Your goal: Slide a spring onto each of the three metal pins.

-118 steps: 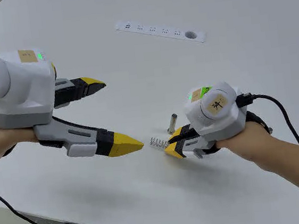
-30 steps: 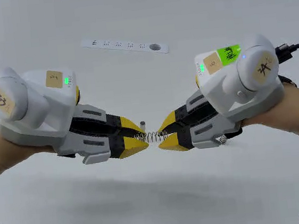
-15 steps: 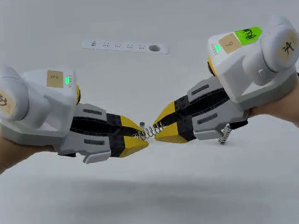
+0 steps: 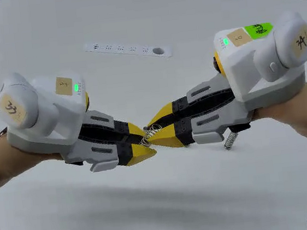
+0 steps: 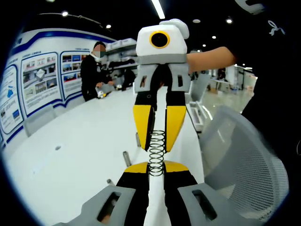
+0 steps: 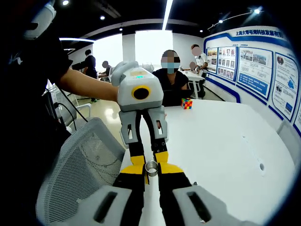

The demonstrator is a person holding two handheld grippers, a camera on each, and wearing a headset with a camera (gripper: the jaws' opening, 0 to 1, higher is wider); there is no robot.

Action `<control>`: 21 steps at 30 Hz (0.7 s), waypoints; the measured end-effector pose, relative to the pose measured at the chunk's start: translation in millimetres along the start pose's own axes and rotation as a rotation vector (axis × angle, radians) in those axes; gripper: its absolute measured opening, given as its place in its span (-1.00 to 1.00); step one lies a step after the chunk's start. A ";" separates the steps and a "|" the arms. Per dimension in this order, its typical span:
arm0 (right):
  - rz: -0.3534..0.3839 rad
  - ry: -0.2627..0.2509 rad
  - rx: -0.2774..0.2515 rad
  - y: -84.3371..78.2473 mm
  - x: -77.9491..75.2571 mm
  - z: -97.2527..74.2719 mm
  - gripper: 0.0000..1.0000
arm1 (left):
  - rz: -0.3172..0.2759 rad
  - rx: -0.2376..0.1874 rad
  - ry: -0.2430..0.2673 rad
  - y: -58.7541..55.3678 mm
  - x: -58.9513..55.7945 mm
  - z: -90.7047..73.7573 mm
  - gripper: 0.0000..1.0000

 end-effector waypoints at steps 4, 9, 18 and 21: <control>0.003 -0.006 0.007 0.8 -0.2 1.3 -0.78 | -0.011 -0.003 0.002 -0.5 0.2 -0.2 -0.80; 0.015 -0.019 0.009 1.7 -1.5 2.0 -0.78 | -0.036 -0.016 0.018 -0.6 2.2 -2.9 -0.78; 0.006 -0.046 0.007 5.9 -9.6 -1.2 -0.78 | -0.043 -0.016 0.073 -1.8 8.6 -12.2 -0.69; 0.009 -0.065 0.005 5.8 -14.2 -2.6 -0.78 | -0.046 -0.019 0.096 -2.5 11.0 -16.5 -0.63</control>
Point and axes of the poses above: the centre of the closed fingertips' face, and the gripper's own axes: z roughly forward along the fingers, x roughly to its left, y roughly out of its top, the point moved 7 cm from there along -z, roughly backward along the fingers, and after that the axes turned 11 degrees about -y, right-handed, at the moved point
